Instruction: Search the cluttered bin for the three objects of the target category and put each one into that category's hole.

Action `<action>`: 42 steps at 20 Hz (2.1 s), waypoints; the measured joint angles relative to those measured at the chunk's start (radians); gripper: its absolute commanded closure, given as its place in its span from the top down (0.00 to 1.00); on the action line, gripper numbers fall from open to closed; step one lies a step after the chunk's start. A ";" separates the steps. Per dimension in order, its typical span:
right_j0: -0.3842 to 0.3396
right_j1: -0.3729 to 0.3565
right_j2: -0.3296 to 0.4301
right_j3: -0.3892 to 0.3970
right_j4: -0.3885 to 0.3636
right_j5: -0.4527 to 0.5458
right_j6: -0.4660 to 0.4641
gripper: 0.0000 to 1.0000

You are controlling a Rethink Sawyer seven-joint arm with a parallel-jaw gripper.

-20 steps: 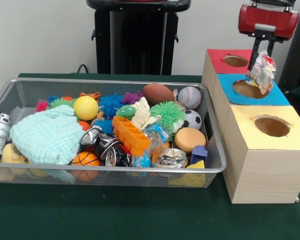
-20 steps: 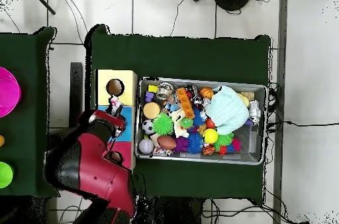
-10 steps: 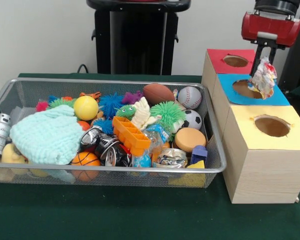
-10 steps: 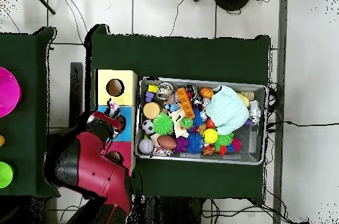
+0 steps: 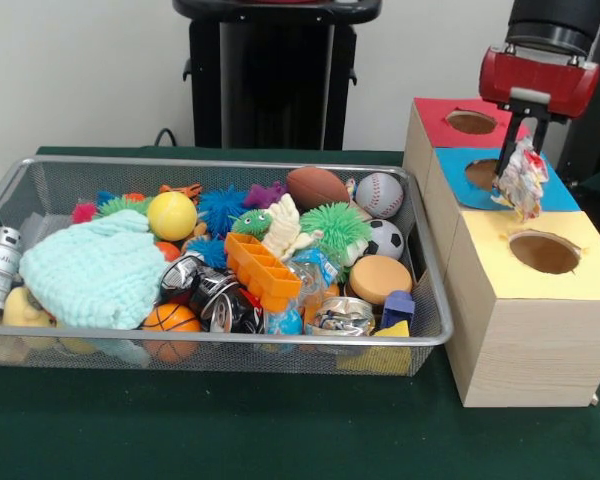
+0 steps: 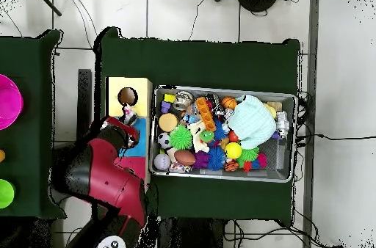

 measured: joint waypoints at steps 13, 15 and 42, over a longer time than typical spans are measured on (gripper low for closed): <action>0.026 0.099 -0.042 -0.117 0.091 0.009 0.000 0.00; 0.036 0.125 -0.067 -0.149 0.111 0.029 0.000 0.00; 0.100 0.264 -0.191 -0.278 0.198 0.119 0.023 0.00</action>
